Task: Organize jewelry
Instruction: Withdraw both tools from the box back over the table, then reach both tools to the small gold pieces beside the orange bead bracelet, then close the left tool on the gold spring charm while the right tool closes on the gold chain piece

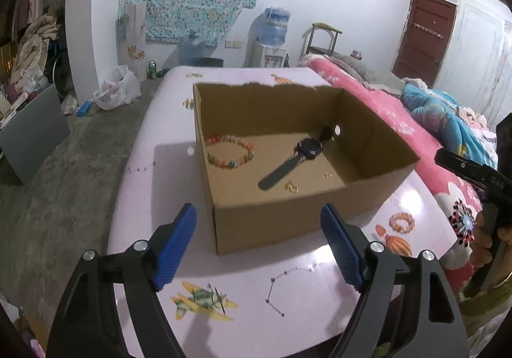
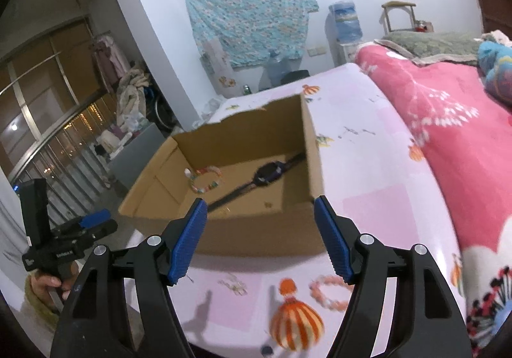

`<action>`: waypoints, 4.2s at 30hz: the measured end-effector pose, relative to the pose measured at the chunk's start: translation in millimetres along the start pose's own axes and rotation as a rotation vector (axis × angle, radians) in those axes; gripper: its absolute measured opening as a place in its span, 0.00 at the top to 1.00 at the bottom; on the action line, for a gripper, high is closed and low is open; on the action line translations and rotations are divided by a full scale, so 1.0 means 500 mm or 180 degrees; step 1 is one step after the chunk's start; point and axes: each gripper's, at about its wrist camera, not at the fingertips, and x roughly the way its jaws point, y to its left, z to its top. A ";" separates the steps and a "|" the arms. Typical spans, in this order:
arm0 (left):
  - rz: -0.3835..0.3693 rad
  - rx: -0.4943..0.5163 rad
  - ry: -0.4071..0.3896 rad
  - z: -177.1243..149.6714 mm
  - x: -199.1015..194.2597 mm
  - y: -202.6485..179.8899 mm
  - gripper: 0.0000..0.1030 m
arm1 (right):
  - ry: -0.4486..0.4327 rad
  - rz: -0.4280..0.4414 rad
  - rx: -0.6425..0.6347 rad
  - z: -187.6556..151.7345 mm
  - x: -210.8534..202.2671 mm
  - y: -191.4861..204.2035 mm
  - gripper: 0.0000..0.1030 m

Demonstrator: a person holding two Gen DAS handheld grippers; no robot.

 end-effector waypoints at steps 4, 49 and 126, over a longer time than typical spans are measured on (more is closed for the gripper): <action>-0.0036 0.0048 0.0124 -0.030 0.013 -0.019 0.24 | 0.0160 -0.0039 0.0049 -0.041 -0.004 -0.019 0.36; -0.0236 0.0744 0.0577 -0.123 0.178 -0.132 0.47 | 0.1006 -0.0345 -0.0780 -0.169 0.181 0.108 0.85; -0.0359 0.0967 0.0668 -0.086 0.253 -0.267 0.86 | 0.0653 -0.0140 -0.0298 -0.168 0.072 0.038 0.85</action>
